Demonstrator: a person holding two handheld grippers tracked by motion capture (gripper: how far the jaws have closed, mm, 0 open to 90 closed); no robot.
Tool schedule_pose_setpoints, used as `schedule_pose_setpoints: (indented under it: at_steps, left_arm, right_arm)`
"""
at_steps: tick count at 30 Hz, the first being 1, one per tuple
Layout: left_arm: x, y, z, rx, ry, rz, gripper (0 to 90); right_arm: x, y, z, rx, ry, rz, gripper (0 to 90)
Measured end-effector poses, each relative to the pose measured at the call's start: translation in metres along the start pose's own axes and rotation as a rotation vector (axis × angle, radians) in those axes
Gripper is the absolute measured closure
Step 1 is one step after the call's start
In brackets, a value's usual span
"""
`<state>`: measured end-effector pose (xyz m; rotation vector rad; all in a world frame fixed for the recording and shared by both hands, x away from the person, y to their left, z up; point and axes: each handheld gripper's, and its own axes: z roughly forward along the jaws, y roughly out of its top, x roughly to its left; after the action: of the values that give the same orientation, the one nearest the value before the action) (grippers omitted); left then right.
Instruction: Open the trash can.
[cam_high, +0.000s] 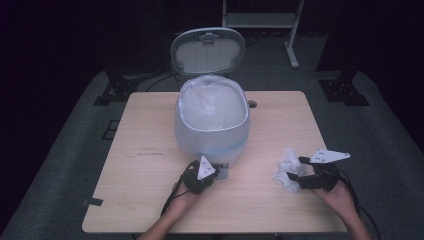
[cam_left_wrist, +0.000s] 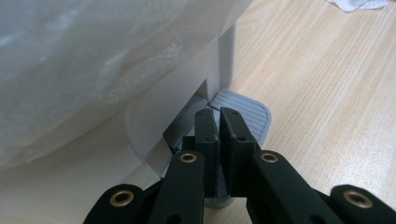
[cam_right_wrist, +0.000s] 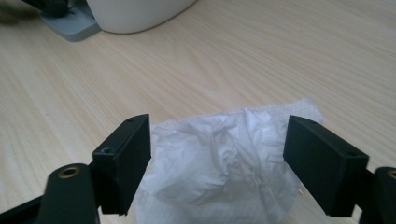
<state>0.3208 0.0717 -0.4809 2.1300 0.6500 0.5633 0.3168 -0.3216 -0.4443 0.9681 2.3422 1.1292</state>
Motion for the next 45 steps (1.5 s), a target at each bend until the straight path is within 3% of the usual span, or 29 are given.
schedule_pose_setpoints:
  at_steps: [3,10,18,22,26,35,43,45]
  left_arm:
    - [0.000,0.000,0.000,0.001,0.003,0.000,86.4]
    - [0.000,0.000,0.000,0.004,0.006,-0.002,85.8]
    - [0.000,0.000,0.000,0.001,0.002,-0.008,85.8]
    - [0.000,0.000,0.000,0.003,0.003,-0.007,85.8]
    - [0.000,0.000,0.000,0.002,0.001,-0.009,85.8]
    - [0.000,0.000,0.000,0.002,0.002,-0.009,85.8]
    - [-0.001,0.000,0.000,0.002,0.011,-0.007,85.8]
    - [0.000,0.001,-0.001,0.010,0.014,0.009,85.8]
  right_arm:
    - [-0.001,-0.001,0.003,0.014,-0.020,-0.002,26.4]
    - [-0.002,-0.003,0.011,0.062,-0.034,-0.009,41.7]
    - [0.001,-0.003,0.017,0.127,-0.030,-0.038,74.6]
    - [0.000,0.000,0.015,0.137,-0.009,-0.011,84.2]
    - [-0.002,0.002,0.011,0.143,0.005,-0.002,86.3]
    - [0.000,0.015,-0.008,0.081,0.028,0.024,86.4]
    - [0.007,0.029,-0.022,0.045,0.061,-0.002,86.4]
    - [0.009,0.033,-0.024,0.042,0.069,-0.010,86.4]
